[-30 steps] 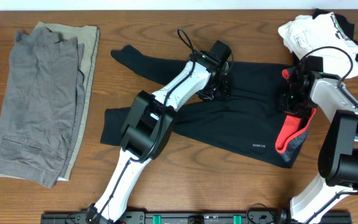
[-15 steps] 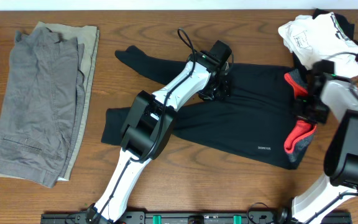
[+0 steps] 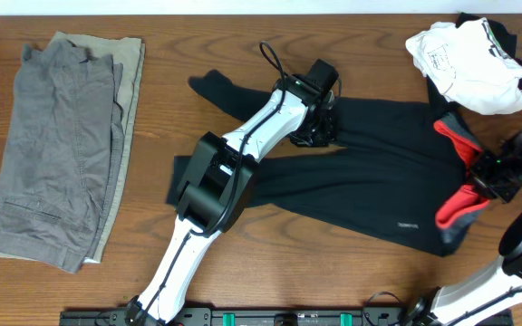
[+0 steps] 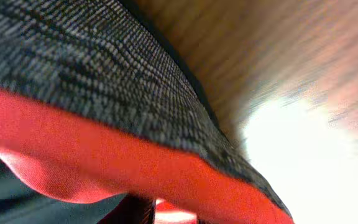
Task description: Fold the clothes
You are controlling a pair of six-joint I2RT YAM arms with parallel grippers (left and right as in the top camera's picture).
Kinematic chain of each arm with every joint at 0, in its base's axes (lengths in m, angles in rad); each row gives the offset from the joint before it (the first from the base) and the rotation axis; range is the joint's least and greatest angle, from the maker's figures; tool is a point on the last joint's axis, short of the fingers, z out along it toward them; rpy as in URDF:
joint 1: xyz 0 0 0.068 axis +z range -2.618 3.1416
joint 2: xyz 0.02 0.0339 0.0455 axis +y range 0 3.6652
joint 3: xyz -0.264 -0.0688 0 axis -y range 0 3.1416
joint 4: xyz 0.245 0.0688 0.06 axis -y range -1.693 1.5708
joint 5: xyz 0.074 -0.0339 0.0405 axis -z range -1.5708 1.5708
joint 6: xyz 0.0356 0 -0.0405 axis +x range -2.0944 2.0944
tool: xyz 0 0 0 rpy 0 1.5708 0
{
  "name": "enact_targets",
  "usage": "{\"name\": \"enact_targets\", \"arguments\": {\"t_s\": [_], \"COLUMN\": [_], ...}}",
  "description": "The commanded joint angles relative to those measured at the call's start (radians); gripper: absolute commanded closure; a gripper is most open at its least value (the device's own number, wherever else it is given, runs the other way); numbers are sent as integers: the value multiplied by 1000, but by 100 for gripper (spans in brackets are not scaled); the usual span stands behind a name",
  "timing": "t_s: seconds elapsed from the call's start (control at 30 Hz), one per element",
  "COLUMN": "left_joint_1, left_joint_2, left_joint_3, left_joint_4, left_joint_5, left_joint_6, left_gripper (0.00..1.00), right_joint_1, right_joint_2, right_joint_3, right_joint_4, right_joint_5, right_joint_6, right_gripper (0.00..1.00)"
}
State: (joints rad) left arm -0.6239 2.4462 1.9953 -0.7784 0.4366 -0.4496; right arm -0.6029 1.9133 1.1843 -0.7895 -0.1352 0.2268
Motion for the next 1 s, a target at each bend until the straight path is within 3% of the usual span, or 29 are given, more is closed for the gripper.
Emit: {"name": "enact_targets", "arguments": {"t_s": [0.0, 0.43, 0.57, 0.63, 0.8, 0.87, 0.97], "left_joint_1": [3, 18, 60, 82, 121, 133, 162], "left_joint_2": [27, 26, 5, -21, -122, -163, -193], "left_joint_3": [3, 3, 12, 16, 23, 23, 23], "left_joint_4": [-5, -10, -48, -83, -189, -209, -195], "left_joint_5": [-37, -64, -68, -103, -264, -336, -389], "left_joint_6": [-9, -7, 65, 100, 182, 206, 233], "left_gripper": [95, 94, 94, 84, 40, 30, 24], "right_joint_1": [-55, -29, 10, 28, 94, 129, 194], "right_joint_2": [-4, -76, -156, -200, -274, -282, -283], "right_joint_3": [-11, 14, 14, 14, 14, 14, 14], "right_joint_4": [25, 113, 114, 113, 89, 79, 71], "right_joint_5": [-6, -161, -160, -162, -185, -184, -184], "right_joint_6": [-3, -47, -69, -80, -109, -113, -125], "right_gripper": [79, 76, 72, 69, 56, 53, 51]}}
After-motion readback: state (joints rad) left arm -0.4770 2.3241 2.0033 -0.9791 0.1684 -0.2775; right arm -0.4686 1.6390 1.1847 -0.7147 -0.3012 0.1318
